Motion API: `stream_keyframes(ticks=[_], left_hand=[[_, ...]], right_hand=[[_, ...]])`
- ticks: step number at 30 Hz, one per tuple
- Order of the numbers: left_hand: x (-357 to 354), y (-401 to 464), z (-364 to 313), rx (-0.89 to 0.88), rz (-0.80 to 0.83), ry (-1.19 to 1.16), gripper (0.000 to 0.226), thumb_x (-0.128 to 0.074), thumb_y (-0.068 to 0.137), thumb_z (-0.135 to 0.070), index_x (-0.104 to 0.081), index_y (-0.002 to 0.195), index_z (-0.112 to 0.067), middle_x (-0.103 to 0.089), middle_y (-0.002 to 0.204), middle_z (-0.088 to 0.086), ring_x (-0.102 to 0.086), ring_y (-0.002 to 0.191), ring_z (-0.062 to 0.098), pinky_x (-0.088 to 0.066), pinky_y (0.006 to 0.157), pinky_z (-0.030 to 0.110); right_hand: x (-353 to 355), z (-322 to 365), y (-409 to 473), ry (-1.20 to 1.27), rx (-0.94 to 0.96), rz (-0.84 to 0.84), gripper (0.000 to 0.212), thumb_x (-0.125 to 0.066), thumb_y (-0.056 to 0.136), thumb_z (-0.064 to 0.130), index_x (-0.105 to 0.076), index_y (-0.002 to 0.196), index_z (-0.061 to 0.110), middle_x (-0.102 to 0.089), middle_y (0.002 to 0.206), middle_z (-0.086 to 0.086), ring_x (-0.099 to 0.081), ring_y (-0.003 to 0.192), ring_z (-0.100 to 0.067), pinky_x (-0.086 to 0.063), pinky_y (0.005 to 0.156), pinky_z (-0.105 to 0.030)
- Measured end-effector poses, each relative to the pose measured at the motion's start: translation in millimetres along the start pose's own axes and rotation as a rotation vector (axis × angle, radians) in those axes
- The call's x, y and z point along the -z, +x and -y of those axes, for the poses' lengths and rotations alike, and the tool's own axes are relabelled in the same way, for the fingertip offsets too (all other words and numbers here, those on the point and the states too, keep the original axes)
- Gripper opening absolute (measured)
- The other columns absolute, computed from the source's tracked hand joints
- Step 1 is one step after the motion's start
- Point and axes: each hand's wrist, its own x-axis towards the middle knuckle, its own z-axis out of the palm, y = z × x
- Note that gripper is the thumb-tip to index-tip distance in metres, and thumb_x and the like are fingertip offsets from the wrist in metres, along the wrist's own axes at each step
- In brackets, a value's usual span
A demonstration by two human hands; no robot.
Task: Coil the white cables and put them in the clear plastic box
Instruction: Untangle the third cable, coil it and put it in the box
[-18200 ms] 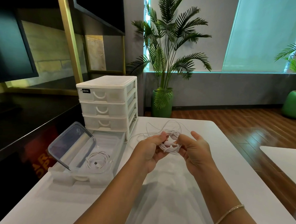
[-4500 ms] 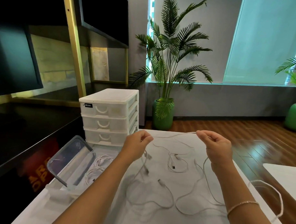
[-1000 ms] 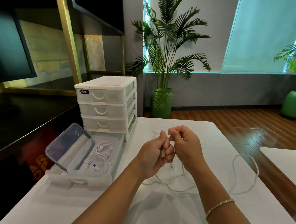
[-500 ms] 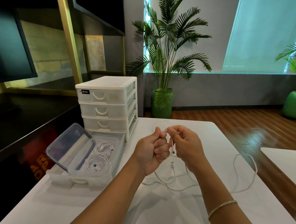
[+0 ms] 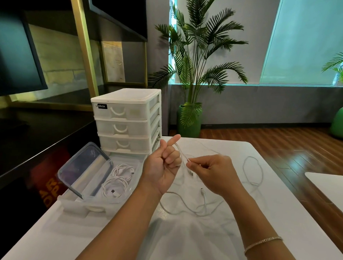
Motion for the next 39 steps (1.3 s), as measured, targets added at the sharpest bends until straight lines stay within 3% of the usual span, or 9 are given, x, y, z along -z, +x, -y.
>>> stream_keyframes(ticks=[6,14,17,20,23,25,27,30,39], left_hand=[[1.5,-0.2,10.4,-0.072,-0.057,0.364,0.044,-0.03,0.101,-0.025,-0.04,0.134,0.001,-0.036,0.045,-0.006,-0.045,0.044,0.006,-0.045,0.048,0.015],[-6.4,-5.9,16.3,-0.085,-0.038,0.687,0.024,-0.034,0.1,-0.024,-0.056,0.102,-0.017,-0.065,0.056,-0.005,-0.071,0.071,0.014,-0.052,0.088,0.032],[-3.1,-6.2,20.7,-0.134,-0.036,1.044,0.038,-0.032,0.099,-0.033,-0.049,0.131,-0.018,-0.068,0.066,-0.009,-0.067,0.077,0.01,-0.049,0.097,0.036],[-4.3,-10.3,23.9,-0.204,0.016,1.29,0.047,-0.032,0.099,-0.033,-0.034,0.143,-0.02,-0.055,0.07,-0.012,-0.058,0.075,0.003,-0.048,0.088,0.02],[-5.7,-12.7,25.2,-0.202,0.095,1.377,0.046,-0.032,0.099,-0.032,-0.034,0.143,-0.02,-0.049,0.07,-0.013,-0.059,0.082,0.008,-0.047,0.094,0.027],[-4.6,-12.9,26.7,-0.171,0.138,1.373,0.044,-0.031,0.1,-0.03,-0.043,0.139,-0.013,-0.054,0.069,0.0,-0.056,0.068,0.012,-0.052,0.08,0.032],[-3.2,-13.1,26.6,-0.129,0.167,1.283,0.039,-0.029,0.102,-0.019,-0.057,0.115,0.004,-0.057,0.071,0.016,-0.05,0.057,0.021,-0.052,0.065,0.031],[-0.9,-12.3,25.1,-0.079,0.196,1.189,0.039,-0.025,0.099,-0.007,-0.046,0.066,-0.006,-0.038,0.046,-0.005,-0.033,0.046,0.008,-0.031,0.045,0.016],[0.1,-9.3,19.0,0.026,0.234,1.098,0.046,-0.025,0.101,-0.016,-0.046,0.06,-0.01,-0.031,0.042,-0.008,-0.024,0.041,0.006,-0.024,0.046,0.021]], right_hand=[[7.2,5.8,-2.8,-0.1,-0.032,0.153,0.02,-0.066,0.082,0.031,-0.077,0.086,0.015,-0.074,0.074,-0.004,-0.064,0.061,-0.02,-0.058,0.068,-0.034],[19.7,11.8,-6.2,-0.14,-0.032,0.299,0.014,-0.066,0.082,0.02,-0.077,0.082,0.011,-0.07,0.068,-0.001,-0.053,0.05,-0.007,-0.04,0.056,-0.011],[22.5,12.4,-6.6,-0.124,-0.013,0.312,0.01,-0.068,0.08,0.018,-0.077,0.082,0.014,-0.062,0.062,0.008,-0.053,0.051,-0.006,-0.041,0.057,-0.01],[24.4,11.6,-5.9,-0.078,-0.009,0.304,0.008,-0.069,0.079,0.018,-0.075,0.074,0.016,-0.057,0.051,0.015,-0.055,0.048,-0.001,-0.041,0.051,-0.007],[28.7,10.1,-5.4,-0.034,-0.014,0.29,0.009,-0.07,0.078,0.017,-0.074,0.071,0.017,-0.061,0.055,0.013,-0.054,0.049,0.005,-0.04,0.048,-0.005],[31.8,8.6,-5.0,-0.033,-0.009,0.271,0.01,-0.07,0.078,0.017,-0.073,0.068,0.018,-0.065,0.059,0.007,-0.054,0.049,0.002,-0.041,0.049,-0.006],[34.1,6.4,-4.0,-0.046,-0.003,0.229,0.011,-0.071,0.077,0.017,-0.072,0.067,0.019,-0.067,0.063,0.004,-0.054,0.051,-0.002,-0.043,0.051,-0.009],[36.2,3.8,-2.7,-0.033,-0.009,0.144,0.018,-0.073,0.076,0.02,-0.066,0.062,0.029,-0.067,0.066,0.008,-0.06,0.058,-0.008,-0.049,0.057,-0.014],[36.1,0.6,1.6,0.08,-0.041,-0.066,0.003,-0.072,0.078,0.018,-0.071,0.077,0.016,-0.065,0.074,0.007,-0.059,0.072,-0.007,-0.044,0.064,-0.014]])
